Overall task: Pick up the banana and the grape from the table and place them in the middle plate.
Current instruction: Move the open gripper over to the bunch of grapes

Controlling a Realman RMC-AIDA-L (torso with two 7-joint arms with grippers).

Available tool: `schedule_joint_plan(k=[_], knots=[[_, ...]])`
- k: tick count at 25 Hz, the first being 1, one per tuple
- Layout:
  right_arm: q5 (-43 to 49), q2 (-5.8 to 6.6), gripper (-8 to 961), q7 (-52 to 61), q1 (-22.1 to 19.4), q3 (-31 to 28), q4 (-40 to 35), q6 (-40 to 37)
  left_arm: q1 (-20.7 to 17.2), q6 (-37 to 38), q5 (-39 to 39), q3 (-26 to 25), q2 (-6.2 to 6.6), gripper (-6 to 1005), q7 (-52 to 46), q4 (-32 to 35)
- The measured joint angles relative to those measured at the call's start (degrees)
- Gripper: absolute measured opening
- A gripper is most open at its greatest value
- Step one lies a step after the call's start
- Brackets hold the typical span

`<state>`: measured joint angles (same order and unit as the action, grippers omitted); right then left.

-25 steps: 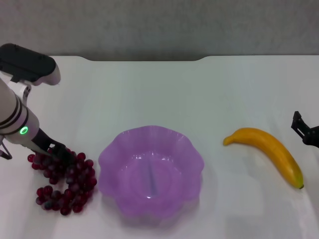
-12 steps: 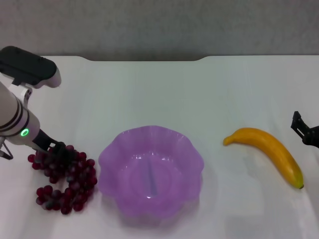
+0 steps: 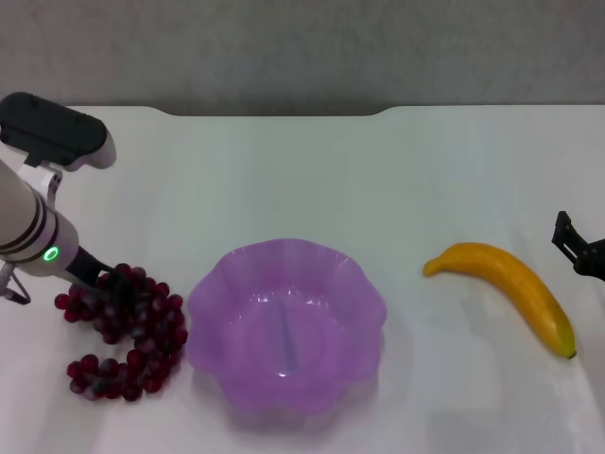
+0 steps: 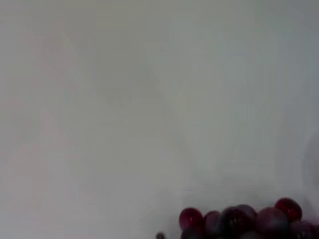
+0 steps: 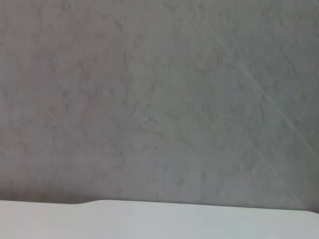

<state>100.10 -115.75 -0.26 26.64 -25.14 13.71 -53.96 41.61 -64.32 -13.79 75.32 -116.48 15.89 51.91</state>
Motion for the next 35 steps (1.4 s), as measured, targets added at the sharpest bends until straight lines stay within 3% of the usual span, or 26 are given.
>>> schedule_joint_plan(k=[12,18,20,35], knots=[[0.0,0.00,892,0.0,0.0,0.0,0.0,0.0,0.0,1.9,-1.1,0.0,0.11,589,0.2,-2.5],[0.0,0.00,892,0.0,0.0,0.0,0.0,0.0,0.1,1.8,-1.1,-0.1,0.12,588,0.0,-2.5],[0.0,0.00,891,0.0,0.0,0.0,0.0,0.0,0.1,1.8,-1.1,-0.1,0.15,502,0.0,-2.4],[0.0,0.00,892,0.0,0.0,0.0,0.0,0.0,-0.7,4.2,-1.2,-0.6,0.04,390,-0.1,-2.4]])
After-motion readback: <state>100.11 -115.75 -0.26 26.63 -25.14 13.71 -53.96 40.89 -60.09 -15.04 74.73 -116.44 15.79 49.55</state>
